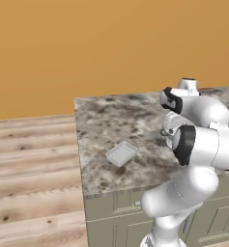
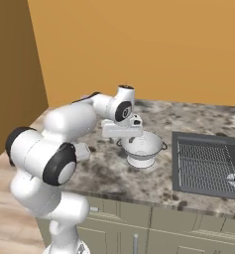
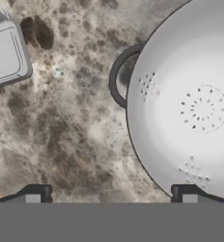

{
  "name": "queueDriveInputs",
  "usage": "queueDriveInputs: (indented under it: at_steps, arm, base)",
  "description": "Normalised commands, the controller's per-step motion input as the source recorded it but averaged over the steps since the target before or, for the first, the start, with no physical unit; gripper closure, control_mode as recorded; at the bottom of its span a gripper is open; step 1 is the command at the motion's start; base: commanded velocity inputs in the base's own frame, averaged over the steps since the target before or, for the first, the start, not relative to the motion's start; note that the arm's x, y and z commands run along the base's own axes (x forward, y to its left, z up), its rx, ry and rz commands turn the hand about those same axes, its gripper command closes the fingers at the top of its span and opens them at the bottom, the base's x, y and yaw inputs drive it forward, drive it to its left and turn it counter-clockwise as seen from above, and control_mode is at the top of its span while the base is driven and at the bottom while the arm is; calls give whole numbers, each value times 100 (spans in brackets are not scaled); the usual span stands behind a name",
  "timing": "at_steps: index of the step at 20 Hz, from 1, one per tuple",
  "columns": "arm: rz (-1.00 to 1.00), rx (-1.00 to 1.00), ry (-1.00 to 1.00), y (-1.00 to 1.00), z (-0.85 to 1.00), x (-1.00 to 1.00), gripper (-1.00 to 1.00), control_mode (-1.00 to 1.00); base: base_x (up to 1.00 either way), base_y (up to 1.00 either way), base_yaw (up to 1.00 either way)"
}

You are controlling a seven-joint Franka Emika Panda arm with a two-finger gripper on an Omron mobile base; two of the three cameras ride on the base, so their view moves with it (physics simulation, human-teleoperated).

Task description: Pick the tupperware and colander and place them in the sink. Then turn on the water.

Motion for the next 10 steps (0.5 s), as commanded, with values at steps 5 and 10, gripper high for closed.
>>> queueDriveInputs:
  at_steps: [5, 10]
  arm:
    - [2, 0, 4, 0, -21, 26, -100, -100]
    - [2, 0, 1, 0, -13, 25, -100, -100]
  base:
    - [0, 0, 0]
    - [0, 0, 0]
